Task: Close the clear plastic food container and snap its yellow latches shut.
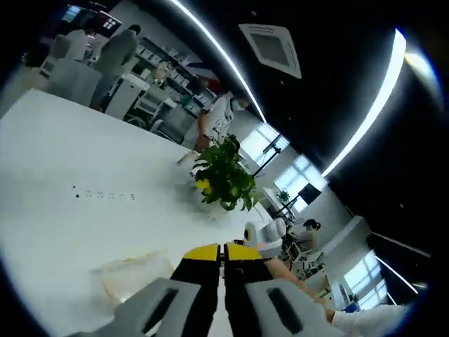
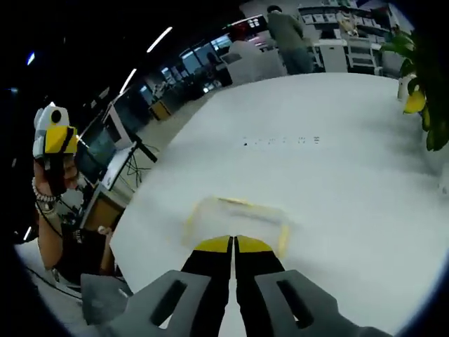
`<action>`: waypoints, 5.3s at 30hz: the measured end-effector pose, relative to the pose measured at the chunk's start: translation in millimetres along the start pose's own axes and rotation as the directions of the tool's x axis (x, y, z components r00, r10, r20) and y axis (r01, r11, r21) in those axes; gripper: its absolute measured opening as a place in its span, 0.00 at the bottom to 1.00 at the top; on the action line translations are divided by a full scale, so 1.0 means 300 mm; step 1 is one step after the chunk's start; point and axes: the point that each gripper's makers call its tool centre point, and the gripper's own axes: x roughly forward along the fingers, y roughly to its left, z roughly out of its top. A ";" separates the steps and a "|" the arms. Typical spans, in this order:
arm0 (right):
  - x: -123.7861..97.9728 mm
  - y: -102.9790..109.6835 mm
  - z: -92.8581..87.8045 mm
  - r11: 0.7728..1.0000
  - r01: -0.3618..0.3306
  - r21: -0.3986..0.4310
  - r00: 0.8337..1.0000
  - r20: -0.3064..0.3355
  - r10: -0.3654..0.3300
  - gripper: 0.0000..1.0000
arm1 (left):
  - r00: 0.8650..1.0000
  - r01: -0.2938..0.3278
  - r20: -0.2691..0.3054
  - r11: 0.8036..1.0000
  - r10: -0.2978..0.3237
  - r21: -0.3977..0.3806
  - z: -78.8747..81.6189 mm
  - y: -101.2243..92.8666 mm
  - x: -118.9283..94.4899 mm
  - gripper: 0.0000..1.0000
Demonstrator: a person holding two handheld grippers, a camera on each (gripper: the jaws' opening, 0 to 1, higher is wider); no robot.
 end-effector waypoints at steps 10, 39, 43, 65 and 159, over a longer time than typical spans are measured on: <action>-0.047 -0.032 0.025 0.985 -0.074 -0.158 0.997 -0.002 0.075 0.00 | 1.000 0.027 -0.013 0.979 -0.025 0.200 -0.047 -0.115 0.168 0.00; 0.374 0.016 0.011 0.785 -0.279 -0.554 0.946 -0.299 0.125 0.00 | 0.853 -0.025 -0.419 0.826 0.312 0.563 -0.582 0.499 0.267 0.00; 0.391 0.000 0.033 0.787 -0.268 -0.556 0.949 -0.294 0.115 0.00 | 0.856 -0.004 -0.429 0.832 0.290 0.555 -0.601 0.485 0.267 0.00; 0.470 -0.086 0.034 0.834 -0.219 -0.506 0.949 -0.309 0.062 0.00 | 0.864 0.063 -0.448 0.833 0.230 0.550 -0.674 0.431 0.273 0.00; 0.376 -0.001 -0.101 0.549 -0.489 -0.678 0.651 -0.702 -0.288 0.32 | 0.780 0.201 -0.276 0.193 0.561 0.960 -0.681 0.489 0.279 0.19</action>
